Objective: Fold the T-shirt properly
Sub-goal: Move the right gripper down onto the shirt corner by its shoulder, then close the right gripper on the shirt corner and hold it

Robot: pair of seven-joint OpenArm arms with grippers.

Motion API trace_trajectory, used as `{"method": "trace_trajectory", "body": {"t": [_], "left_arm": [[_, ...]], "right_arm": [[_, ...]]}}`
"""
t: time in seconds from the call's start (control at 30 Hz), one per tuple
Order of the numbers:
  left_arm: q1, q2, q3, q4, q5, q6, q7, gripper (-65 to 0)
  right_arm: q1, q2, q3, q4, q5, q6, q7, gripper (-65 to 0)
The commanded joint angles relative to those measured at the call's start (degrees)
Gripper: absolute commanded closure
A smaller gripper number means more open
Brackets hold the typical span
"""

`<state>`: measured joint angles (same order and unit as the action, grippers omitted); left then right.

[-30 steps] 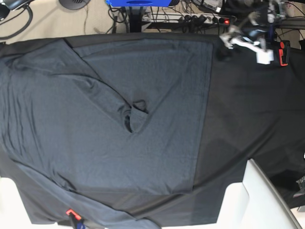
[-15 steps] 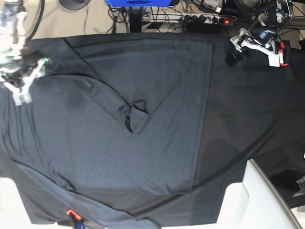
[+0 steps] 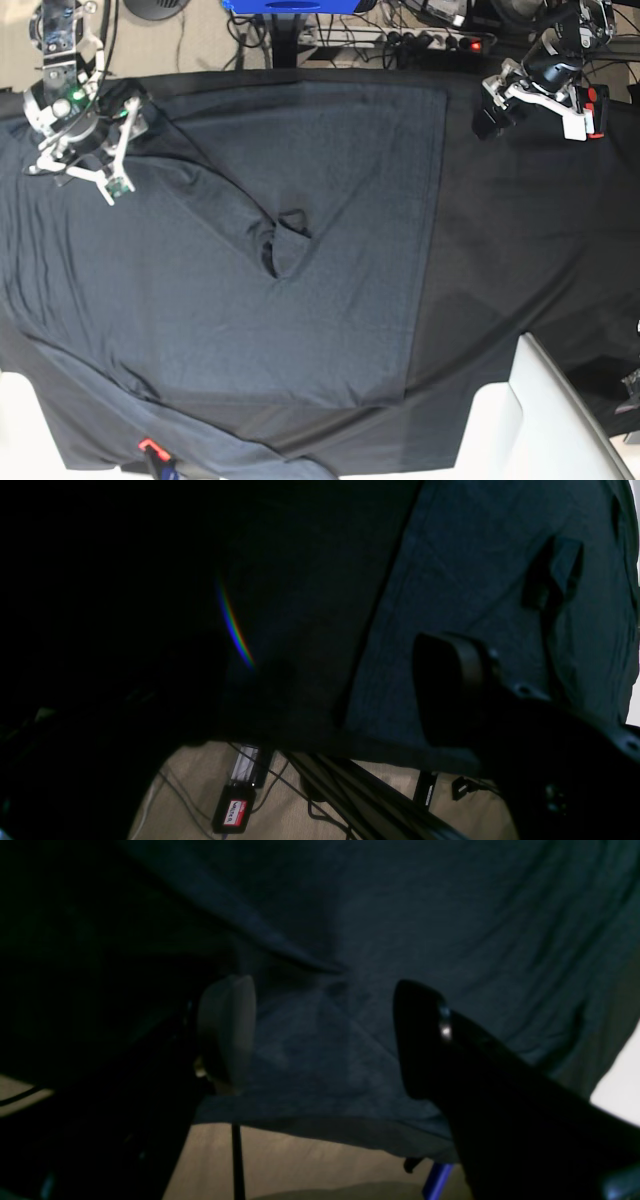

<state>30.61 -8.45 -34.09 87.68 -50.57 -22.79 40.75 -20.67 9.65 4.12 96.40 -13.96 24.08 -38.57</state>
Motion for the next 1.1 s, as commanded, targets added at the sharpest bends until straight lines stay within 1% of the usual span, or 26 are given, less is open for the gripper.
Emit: {"method": "trace_trajectory", "body": {"t": [0.0,0.2,0.3,0.47,0.7,0.77,0.93,1.07], "left_arm": [[0.1,-0.7,-0.4,0.1,-0.7,-0.7,-0.6,-56.3],[-1.0,-0.7,-0.5,-2.9,-0.7,-0.7,-0.7,-56.3],[-1.1,-0.7,-0.5,-3.1,-0.7,-0.8,-0.7,-56.3],[-1.1,-0.6,-0.5,-2.6,-0.8,-0.8,-0.7,-56.3],[-0.9,-0.6,-0.5,-2.8,-0.7,-0.8,-0.8,-56.3],[-0.9,-0.6,-0.5,-2.9,-0.7,-0.8,-0.8,-56.3],[-1.0,-0.6,-0.5,-3.0,-0.7,-0.8,-0.8,-56.3],[-1.1,-0.6,-0.5,-3.1,-0.7,-0.8,-0.8,-56.3]], "right_arm": [[0.1,0.4,0.1,1.1,-0.2,-0.1,0.5,-41.3],[0.4,0.2,0.0,0.9,-0.2,-0.1,0.4,-41.3],[0.4,0.2,-2.9,0.9,-0.2,-0.1,0.2,-41.3],[1.6,0.2,-5.9,0.8,-0.2,-0.4,0.0,-41.3],[2.9,0.2,-6.5,-0.3,-0.2,-0.4,0.0,-41.1],[3.6,0.2,-6.5,-2.1,-0.2,-0.4,0.0,-39.0],[3.9,0.2,-6.5,-3.5,-0.2,-0.4,0.1,-29.0],[4.5,0.2,-6.4,-3.7,-0.2,-0.4,0.1,-24.6]]}}
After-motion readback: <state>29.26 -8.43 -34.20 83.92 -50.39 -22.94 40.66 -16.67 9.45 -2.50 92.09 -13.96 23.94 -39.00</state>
